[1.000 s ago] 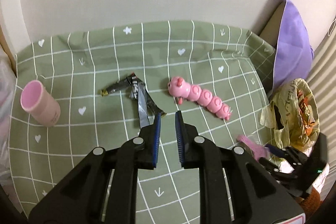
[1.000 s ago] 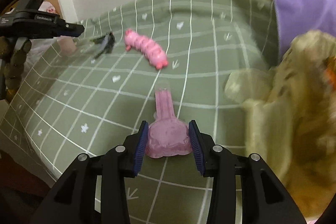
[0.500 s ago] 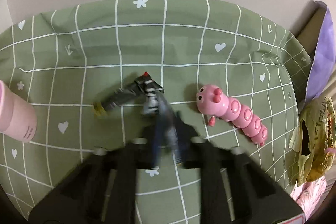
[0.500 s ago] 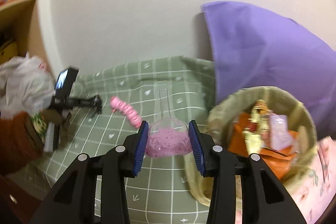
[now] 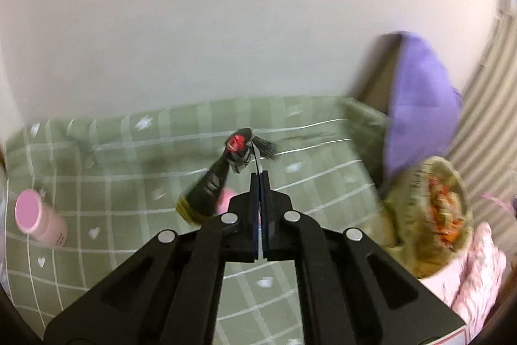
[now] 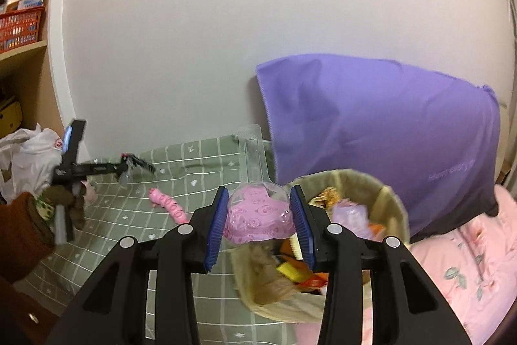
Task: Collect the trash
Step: 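Carry the black wrapper and pink cup over the trash bin with both tools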
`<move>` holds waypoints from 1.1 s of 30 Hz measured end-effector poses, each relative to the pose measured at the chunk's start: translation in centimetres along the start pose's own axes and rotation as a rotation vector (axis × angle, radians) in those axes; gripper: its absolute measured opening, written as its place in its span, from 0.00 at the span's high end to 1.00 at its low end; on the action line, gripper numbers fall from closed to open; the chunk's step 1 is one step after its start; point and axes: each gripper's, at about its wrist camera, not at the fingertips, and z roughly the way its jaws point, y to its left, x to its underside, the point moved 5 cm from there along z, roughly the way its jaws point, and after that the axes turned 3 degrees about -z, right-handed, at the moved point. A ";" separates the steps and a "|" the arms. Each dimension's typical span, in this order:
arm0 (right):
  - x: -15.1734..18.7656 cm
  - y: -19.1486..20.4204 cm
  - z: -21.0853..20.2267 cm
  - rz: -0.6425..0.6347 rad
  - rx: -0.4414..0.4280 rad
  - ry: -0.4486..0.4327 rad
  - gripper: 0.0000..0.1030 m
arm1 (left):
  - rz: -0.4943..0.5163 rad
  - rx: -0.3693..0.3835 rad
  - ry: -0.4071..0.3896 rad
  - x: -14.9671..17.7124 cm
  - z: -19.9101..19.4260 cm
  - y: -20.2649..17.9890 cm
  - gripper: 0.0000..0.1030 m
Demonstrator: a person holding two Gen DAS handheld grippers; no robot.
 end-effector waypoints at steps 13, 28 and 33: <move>-0.9 -6.9 -3.5 0.047 0.112 -0.032 0.63 | 0.332 0.516 0.088 0.8 -1.1 -26.0 0.99; 2.0 -13.2 3.3 0.121 0.002 0.099 0.63 | 0.337 0.405 0.351 7.4 9.3 -29.8 0.99; 3.2 -13.7 7.4 0.109 -0.076 0.168 0.63 | 0.319 0.336 0.372 8.9 11.6 -29.3 0.99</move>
